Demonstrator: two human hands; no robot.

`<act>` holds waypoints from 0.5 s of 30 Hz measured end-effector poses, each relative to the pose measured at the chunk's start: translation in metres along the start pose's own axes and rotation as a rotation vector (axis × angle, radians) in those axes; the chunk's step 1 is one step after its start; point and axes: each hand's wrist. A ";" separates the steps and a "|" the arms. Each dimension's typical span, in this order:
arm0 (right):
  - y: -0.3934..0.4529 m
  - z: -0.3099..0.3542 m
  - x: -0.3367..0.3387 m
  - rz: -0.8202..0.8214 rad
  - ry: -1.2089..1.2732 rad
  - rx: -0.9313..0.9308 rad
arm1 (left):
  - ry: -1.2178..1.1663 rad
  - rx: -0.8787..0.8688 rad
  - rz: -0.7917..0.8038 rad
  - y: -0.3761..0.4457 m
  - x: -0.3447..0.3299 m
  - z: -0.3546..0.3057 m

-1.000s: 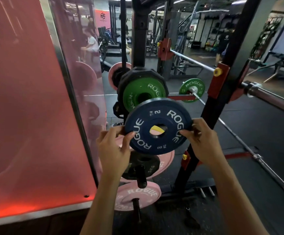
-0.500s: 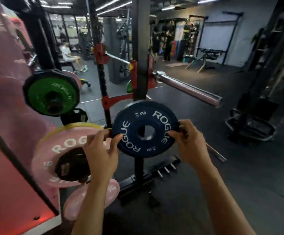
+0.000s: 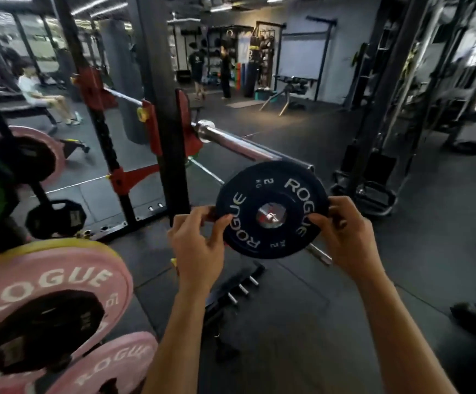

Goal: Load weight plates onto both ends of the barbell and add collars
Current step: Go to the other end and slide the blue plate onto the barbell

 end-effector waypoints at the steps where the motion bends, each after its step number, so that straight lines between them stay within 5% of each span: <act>1: 0.008 -0.006 0.006 -0.010 -0.015 -0.019 | -0.023 0.008 0.016 0.008 -0.014 0.001; 11: 0.060 -0.079 0.040 -0.095 -0.083 -0.142 | -0.185 0.036 0.130 0.058 -0.119 -0.002; 15: 0.086 -0.107 0.044 -0.061 -0.025 -0.108 | -0.073 0.007 0.076 0.070 -0.149 -0.004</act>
Point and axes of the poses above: each hand's wrist, its own y-axis towards the middle knuckle, its own x-axis out of the back of the hand, z = x × y, and after that the axes turned 7 degrees about z, right-handed
